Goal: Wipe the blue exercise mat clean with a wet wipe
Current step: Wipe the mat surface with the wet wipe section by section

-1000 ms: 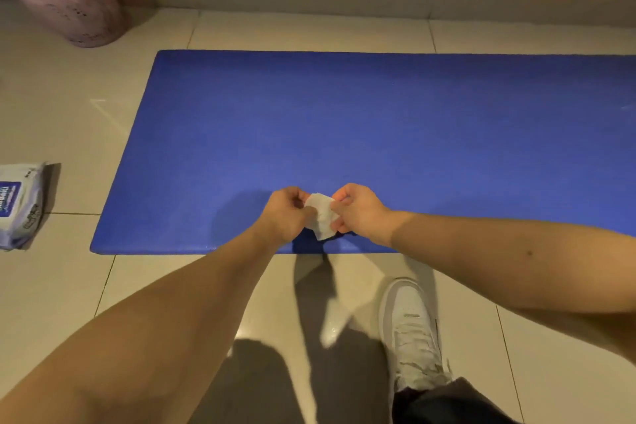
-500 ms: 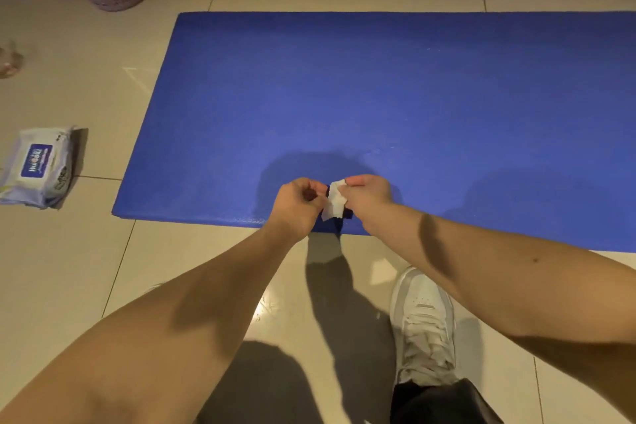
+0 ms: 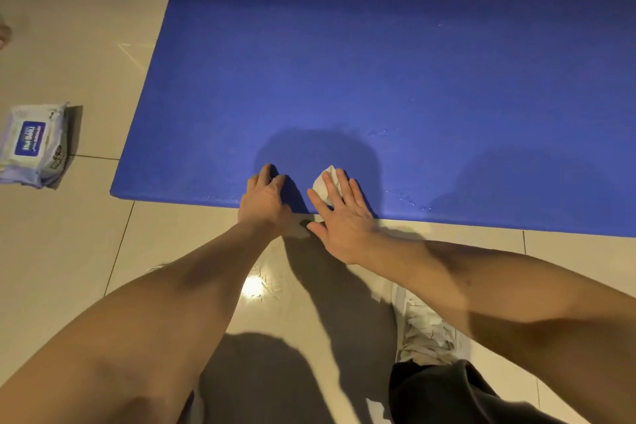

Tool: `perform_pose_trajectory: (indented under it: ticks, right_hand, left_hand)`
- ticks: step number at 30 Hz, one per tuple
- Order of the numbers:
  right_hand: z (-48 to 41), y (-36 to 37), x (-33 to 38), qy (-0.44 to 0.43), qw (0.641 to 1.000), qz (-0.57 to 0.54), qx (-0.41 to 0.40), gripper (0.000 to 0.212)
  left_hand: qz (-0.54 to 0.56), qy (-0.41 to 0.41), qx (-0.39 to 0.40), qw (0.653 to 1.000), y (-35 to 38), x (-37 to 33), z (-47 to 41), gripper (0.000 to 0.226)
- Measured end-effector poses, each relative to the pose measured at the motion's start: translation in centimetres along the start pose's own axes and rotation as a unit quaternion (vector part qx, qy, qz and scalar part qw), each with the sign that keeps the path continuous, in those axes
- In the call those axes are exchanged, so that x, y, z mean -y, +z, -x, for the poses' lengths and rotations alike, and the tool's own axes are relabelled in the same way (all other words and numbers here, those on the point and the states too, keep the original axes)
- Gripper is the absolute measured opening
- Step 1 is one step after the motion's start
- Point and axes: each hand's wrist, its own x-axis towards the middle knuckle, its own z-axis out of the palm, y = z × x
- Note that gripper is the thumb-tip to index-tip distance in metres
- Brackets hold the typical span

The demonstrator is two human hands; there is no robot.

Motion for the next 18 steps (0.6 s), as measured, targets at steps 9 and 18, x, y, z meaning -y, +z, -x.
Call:
perform_pose_trajectory:
  ticks: [9, 18]
  right_hand:
    - [0.5, -0.1, -2.6, 0.013, 1.0, -0.013, -0.012, 0.072]
    - [1.6, 0.2, -5.2, 0.207, 0.971, -0.114, -0.039, 0.08]
  left_hand:
    - [-0.063, -0.001, 0.037, 0.997, 0.1, -0.7, -0.9, 0.06]
    - [-0.063, -0.033, 0.044, 0.996, -0.5, -1.4, -0.8, 0.057]
